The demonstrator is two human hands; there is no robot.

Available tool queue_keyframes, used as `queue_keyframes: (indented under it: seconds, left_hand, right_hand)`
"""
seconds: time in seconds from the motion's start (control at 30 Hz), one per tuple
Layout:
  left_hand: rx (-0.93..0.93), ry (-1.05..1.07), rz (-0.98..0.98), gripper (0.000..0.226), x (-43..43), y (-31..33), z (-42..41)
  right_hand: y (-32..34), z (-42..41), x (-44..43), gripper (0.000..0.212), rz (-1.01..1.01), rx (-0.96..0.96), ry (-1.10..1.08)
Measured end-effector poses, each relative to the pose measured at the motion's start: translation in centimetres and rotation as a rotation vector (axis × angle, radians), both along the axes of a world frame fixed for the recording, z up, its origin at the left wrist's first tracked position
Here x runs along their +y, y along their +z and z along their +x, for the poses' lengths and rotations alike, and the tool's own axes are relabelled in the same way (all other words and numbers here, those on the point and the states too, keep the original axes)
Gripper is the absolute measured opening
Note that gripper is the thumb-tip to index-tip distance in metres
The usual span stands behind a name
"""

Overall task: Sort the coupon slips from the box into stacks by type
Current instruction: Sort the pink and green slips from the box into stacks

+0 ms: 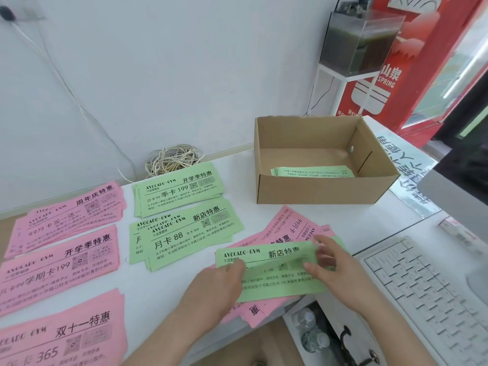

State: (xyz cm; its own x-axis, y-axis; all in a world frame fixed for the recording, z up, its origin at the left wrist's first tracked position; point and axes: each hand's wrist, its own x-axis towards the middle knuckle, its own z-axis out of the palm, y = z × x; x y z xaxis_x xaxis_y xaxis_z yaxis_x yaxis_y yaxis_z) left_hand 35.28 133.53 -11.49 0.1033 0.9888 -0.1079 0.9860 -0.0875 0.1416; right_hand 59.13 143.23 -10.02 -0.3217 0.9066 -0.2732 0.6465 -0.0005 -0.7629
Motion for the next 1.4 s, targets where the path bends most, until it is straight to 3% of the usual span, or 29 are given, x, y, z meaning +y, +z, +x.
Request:
queue_keyframes:
  seconds: [0.07,0.13,0.23,0.3,0.43,0.53,0.7,0.83,0.93,1.07,1.2,1.3,1.4]
  left_hand:
    - [-0.132,0.173,0.032,0.011,0.2,-0.3,-0.6]
    - [-0.295,0.226,0.084,0.019,-0.4,-0.8,-1.1]
    - [-0.253,0.063,0.155,0.073,-0.4,-1.0,-1.4]
    - [-0.173,-0.054,0.222,0.080,-0.5,-1.7,-1.4]
    - [-0.066,-0.218,0.191,0.038,-0.4,-2.0,-1.1]
    - [-0.037,-0.214,0.174,0.034,-0.3,-1.9,-1.1]
    - [-0.199,-0.001,0.125,0.028,0.3,-1.3,-1.3]
    - [-0.253,0.048,0.126,0.023,0.2,-1.0,-1.0]
    - [-0.204,-0.005,0.105,0.026,-0.1,-1.6,-0.8]
    - [-0.169,0.016,0.080,0.026,-0.1,-1.5,-0.3]
    - [-0.134,-0.007,0.069,0.025,-0.2,-0.4,0.0]
    - [-0.156,-0.063,0.162,0.020,-0.6,0.5,-0.8]
    - [-0.170,-0.049,0.289,0.011,-1.1,2.3,-2.5]
  right_hand:
    - [-0.2,0.2,-0.2,0.098,0.006,-0.156,0.114]
    - [-0.5,0.0,-0.8,0.111,0.103,-0.428,0.299]
    - [-1.3,-0.1,-1.1,0.091,0.292,-0.563,0.371]
    - [-1.3,0.3,-0.7,0.074,0.279,-0.522,0.371]
    - [-0.4,1.1,0.5,0.046,0.164,-0.355,0.321]
    - [0.1,1.0,1.1,0.016,0.142,-0.210,0.261]
    - [-0.1,0.2,0.8,0.012,0.060,0.140,-0.075]
    - [1.2,-0.6,0.5,0.027,-0.346,0.527,-0.344]
    - [2.1,-1.3,1.0,0.033,-0.431,0.417,-0.307]
    - [2.4,-1.8,1.8,0.027,-0.328,0.182,-0.234]
    - [3.1,-1.7,2.4,0.022,-0.323,0.100,-0.171]
    - [4.3,-1.5,2.4,0.023,-0.295,0.143,-0.126]
    - [6.1,-2.3,2.6,0.019,-0.318,0.348,-0.115]
